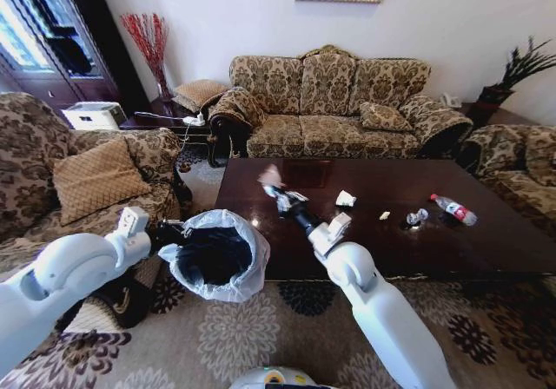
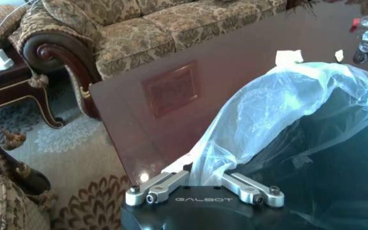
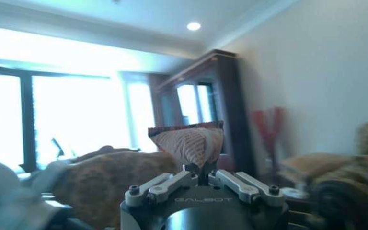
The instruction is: Move to the front of the table and place the trash on the table into the trash bin.
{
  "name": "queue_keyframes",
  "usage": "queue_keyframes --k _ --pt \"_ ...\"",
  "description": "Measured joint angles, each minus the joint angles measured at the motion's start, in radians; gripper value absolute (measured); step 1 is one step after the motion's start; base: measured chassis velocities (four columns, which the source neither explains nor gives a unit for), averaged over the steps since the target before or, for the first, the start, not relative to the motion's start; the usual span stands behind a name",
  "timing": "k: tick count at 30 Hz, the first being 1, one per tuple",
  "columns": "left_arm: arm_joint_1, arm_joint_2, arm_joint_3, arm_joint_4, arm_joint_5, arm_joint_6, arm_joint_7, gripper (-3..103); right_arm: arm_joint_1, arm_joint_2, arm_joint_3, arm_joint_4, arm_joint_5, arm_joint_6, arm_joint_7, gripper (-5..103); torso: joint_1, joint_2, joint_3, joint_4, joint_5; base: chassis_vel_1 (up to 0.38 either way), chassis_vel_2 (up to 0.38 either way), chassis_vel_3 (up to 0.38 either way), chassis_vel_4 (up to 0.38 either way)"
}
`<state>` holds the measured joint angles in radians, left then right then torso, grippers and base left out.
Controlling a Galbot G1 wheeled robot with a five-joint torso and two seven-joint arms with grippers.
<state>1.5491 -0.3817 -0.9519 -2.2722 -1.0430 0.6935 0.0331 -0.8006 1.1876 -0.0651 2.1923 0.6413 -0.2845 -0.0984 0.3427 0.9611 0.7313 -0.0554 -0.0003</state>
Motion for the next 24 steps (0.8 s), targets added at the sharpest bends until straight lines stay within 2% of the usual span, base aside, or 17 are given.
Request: queue_keyframes --k 1,3,8,18,22,23,24 --pt "0.000 0.000 0.000 0.000 0.000 0.000 0.000 0 0.000 0.000 0.000 0.000 0.000 0.000 0.000 1 0.000 0.000 0.000 0.0000 0.0000 0.000 0.000 0.000 0.000" --pt "0.000 0.000 0.000 0.000 0.000 0.000 0.000 0 0.041 -0.004 -0.080 0.029 0.011 -0.018 -0.040 0 0.000 0.000 0.000 0.0001 0.0000 0.000 0.000 0.000 0.000" --pt "0.000 0.000 0.000 0.000 0.000 0.000 0.000 0 0.041 -0.008 -0.168 -0.013 -0.048 0.001 -0.098 0 0.000 0.000 0.000 0.0000 0.0000 0.000 0.000 0.000 0.000" --pt "0.000 0.000 0.000 0.000 0.000 0.000 0.000 0 -0.055 -0.054 -0.184 -0.008 -0.104 0.016 -0.136 -1 0.000 0.000 0.000 -0.0003 0.0003 0.000 0.000 0.000 0.000" --pt "0.000 0.000 0.000 0.000 0.000 0.000 0.000 0 -0.068 -0.062 -0.176 -0.005 -0.112 0.018 -0.139 20 0.000 0.000 0.000 -0.0001 0.0001 0.000 0.000 0.000 0.000" --pt "0.000 0.000 0.000 0.000 0.000 0.000 0.000 0 -0.068 -0.062 -0.176 -0.005 -0.112 0.018 -0.139 20 0.000 0.000 0.000 -0.0001 0.0001 0.000 0.000 0.000 0.000" --pt "0.000 0.000 0.000 0.000 0.000 0.000 0.000 0 -0.070 -0.064 -0.174 -0.003 -0.112 0.019 -0.139 25 0.000 0.000 0.000 -0.0001 0.0002 0.000 0.000 0.000 0.000"
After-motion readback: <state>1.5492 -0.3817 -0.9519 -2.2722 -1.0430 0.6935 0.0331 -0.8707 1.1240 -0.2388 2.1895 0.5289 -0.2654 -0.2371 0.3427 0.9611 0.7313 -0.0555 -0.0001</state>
